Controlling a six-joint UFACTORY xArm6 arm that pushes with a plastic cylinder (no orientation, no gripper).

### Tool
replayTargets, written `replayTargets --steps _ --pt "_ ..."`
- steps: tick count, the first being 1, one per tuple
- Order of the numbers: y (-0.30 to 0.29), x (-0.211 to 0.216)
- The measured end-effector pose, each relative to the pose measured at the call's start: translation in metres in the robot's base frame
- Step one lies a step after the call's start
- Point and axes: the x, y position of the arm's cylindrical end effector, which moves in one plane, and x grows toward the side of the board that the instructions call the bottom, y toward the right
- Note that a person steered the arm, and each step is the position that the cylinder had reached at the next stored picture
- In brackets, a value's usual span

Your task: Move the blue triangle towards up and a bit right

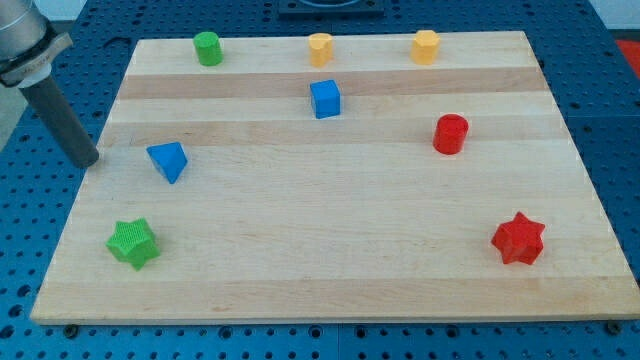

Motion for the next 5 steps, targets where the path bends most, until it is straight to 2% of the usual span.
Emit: replayTargets --steps 1,5 --pt "0.002 0.010" --pt "0.179 0.010"
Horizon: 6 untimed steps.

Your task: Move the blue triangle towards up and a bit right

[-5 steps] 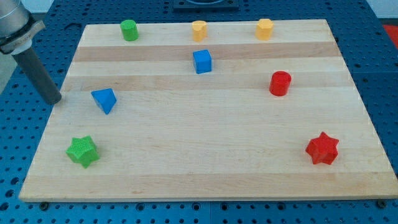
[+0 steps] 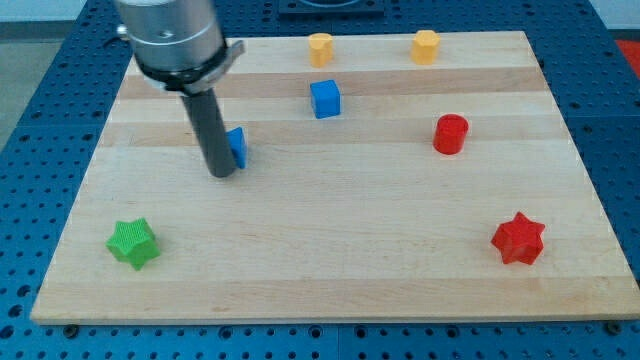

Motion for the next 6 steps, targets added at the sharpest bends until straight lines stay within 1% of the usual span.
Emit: replayTargets --steps 1,2,3,4,5,6 --pt "-0.002 -0.006" --pt "-0.044 -0.017" --pt "-0.053 -0.023" --pt "-0.002 -0.021" --pt "0.003 -0.026" --pt "-0.055 -0.033"
